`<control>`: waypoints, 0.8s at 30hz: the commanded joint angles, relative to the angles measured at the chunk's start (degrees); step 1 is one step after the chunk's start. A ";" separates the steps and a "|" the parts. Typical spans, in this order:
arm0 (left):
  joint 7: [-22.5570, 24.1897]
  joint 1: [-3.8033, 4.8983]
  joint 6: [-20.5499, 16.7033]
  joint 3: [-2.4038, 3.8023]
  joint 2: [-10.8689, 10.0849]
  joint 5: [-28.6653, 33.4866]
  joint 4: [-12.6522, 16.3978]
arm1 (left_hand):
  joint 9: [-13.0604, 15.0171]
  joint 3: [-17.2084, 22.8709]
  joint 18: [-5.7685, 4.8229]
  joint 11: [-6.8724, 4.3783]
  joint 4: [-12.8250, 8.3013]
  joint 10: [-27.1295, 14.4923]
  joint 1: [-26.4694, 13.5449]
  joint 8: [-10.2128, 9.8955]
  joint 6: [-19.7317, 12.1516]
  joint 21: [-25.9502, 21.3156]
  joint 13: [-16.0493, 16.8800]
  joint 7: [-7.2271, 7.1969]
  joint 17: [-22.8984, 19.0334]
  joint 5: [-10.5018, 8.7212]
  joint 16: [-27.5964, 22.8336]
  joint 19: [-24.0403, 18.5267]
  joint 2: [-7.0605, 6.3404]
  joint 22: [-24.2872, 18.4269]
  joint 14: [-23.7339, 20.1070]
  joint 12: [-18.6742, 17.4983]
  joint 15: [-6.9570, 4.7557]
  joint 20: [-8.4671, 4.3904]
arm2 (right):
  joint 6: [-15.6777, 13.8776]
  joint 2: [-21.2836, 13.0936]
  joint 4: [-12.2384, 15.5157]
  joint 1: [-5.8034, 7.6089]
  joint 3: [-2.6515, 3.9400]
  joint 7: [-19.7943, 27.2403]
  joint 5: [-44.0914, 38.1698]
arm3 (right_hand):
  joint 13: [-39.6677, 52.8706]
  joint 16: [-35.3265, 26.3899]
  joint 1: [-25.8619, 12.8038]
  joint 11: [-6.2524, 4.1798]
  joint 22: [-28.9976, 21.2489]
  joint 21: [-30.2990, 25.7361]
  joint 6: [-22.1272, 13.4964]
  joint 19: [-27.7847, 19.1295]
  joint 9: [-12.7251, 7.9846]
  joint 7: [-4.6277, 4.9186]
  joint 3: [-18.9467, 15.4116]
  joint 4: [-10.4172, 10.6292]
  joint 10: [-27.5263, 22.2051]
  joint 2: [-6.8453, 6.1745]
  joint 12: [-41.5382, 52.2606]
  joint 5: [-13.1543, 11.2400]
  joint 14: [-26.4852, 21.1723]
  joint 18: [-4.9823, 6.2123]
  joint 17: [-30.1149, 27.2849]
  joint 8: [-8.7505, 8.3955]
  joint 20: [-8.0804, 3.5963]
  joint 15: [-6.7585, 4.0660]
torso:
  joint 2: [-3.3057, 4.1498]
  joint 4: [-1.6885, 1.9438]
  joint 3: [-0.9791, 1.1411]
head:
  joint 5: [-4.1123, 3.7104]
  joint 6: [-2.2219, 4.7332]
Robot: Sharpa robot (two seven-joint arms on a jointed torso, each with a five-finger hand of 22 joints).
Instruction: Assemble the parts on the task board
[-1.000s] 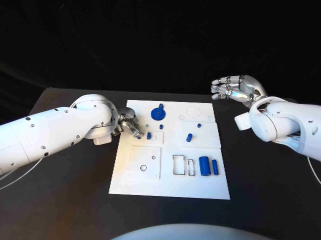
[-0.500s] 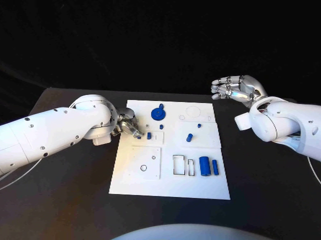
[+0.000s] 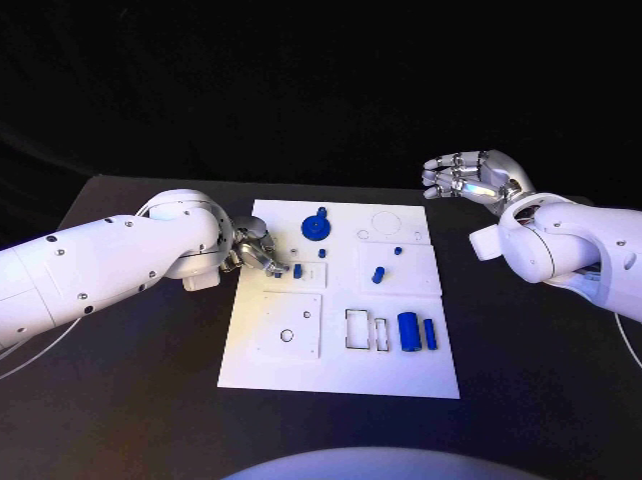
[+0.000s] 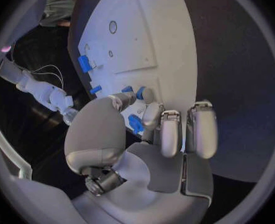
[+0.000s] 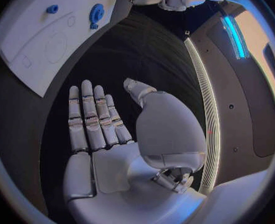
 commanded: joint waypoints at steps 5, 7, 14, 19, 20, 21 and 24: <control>-0.76 -0.29 0.99 -0.08 -0.46 0.08 0.23 | 0.09 -0.72 -1.05 -0.13 0.17 0.14 -0.73 -0.15 0.16 0.12 -0.27 0.16 15.10 -0.20 0.19 1.72 0.18 0.89 5.96 -0.02 -0.53 -0.25 | 0.71 -0.05 0.00 -0.05 0.00 0.22 -0.16 | -0.05 -0.26 -0.16 0.05 -0.05 -0.36 -0.38 0.14 -0.07 3.60 -0.22 -0.02 -0.44 0.27 0.21 0.23 0.05 0.79 -0.05 -0.36 0.30 0.26 | 0.04 0.00 0.01 | -0.04 0.08; -0.75 -0.29 0.84 0.12 -0.69 0.41 0.46 | 0.09 -0.88 -1.02 -0.13 0.17 0.03 -0.77 -0.16 0.12 0.04 -0.48 0.17 15.10 -0.19 0.19 1.67 0.18 0.74 5.96 -0.11 -0.52 -0.26 | 0.70 -0.07 -0.04 -0.06 0.00 0.18 -0.16 | -0.05 -0.26 -0.16 0.05 -0.05 -0.36 -0.38 0.14 -0.07 3.60 -0.22 -0.02 -0.44 0.27 0.21 0.23 0.05 0.79 -0.05 -0.36 0.30 0.26 | 0.04 0.01 0.00 | -0.08 0.15; -0.66 -0.28 -0.44 1.00 -1.75 2.91 1.29 | 0.17 -6.54 -1.03 0.03 0.40 -0.34 -4.94 -0.25 -0.09 -0.01 -0.84 0.30 15.10 -0.52 0.19 1.68 0.63 0.82 5.96 -0.34 -0.42 -0.27 | 0.79 -0.08 -0.30 -0.07 -0.01 0.11 -0.15 | -0.10 -0.29 -0.19 0.06 -0.11 -0.37 -0.40 0.15 -0.09 3.61 -0.29 0.00 -0.45 0.28 0.23 0.22 0.06 0.78 -0.07 -0.38 0.31 0.27 | -0.04 0.05 0.05 | -0.16 0.19; -0.58 -0.28 -1.98 1.40 -2.09 5.81 1.35 | 0.39 -12.17 -1.03 -0.19 0.46 -0.78 -9.86 -0.09 -0.39 -0.05 -1.44 0.10 15.10 -10.81 0.19 1.68 2.05 0.88 5.96 -0.68 -0.56 -0.48 | 0.94 0.00 -0.64 -0.12 -0.02 0.10 -0.01 | -0.13 -0.32 -0.22 0.07 -0.14 -0.38 -0.42 0.15 -0.09 3.61 -0.32 0.00 -0.47 0.27 0.23 0.21 0.05 0.78 -0.09 -0.39 0.31 0.28 | 0.01 -0.03 0.01 | -0.09 0.36; -0.57 -0.28 -2.18 1.43 -2.12 6.06 1.34 | 0.39 -12.17 -1.03 -0.19 0.46 -0.78 -9.86 -0.09 -0.39 -0.05 -1.44 0.10 15.10 -10.81 0.19 1.68 2.05 0.88 5.96 -0.68 -0.56 -0.48 | 0.95 0.01 -0.68 -0.14 -0.02 0.10 0.00 | -0.13 -0.32 -0.22 0.07 -0.14 -0.38 -0.42 0.15 -0.09 3.62 -0.33 0.00 -0.47 0.27 0.23 0.21 0.05 0.78 -0.09 -0.40 0.31 0.28 | 0.01 -0.03 0.01 | -0.09 0.36; -0.55 -0.27 -2.42 1.47 -2.16 6.34 1.33 | 0.40 -12.24 -1.03 -0.18 0.45 -0.81 -9.87 -0.08 -0.40 -0.06 -1.51 0.09 15.10 -10.82 0.19 1.68 2.06 0.88 5.96 -0.72 -0.56 -0.49 | 0.97 0.02 -0.73 -0.16 -0.02 0.09 0.02 | -0.14 -0.33 -0.23 0.08 -0.16 -0.39 -0.43 0.14 -0.10 3.62 -0.35 0.01 -0.48 0.26 0.23 0.20 0.04 0.78 -0.10 -0.40 0.32 0.28 | 0.02 -0.02 0.01 | -0.08 0.36; -0.48 -0.27 -3.23 1.54 -2.26 6.94 1.26 | 0.40 -12.35 -0.98 -0.17 0.43 -0.97 -9.85 -0.09 -0.43 -0.17 -1.81 0.09 15.10 -10.82 0.19 1.62 2.08 0.67 5.96 -0.85 -0.56 -0.49 | 1.02 0.05 -0.82 -0.24 -0.02 0.09 0.04 | -0.14 -0.33 -0.23 0.08 -0.16 -0.39 -0.43 0.14 -0.10 3.62 -0.35 0.01 -0.48 0.26 0.23 0.20 0.04 0.78 -0.10 -0.40 0.32 0.28 | 0.03 0.01 0.05 | -0.10 0.32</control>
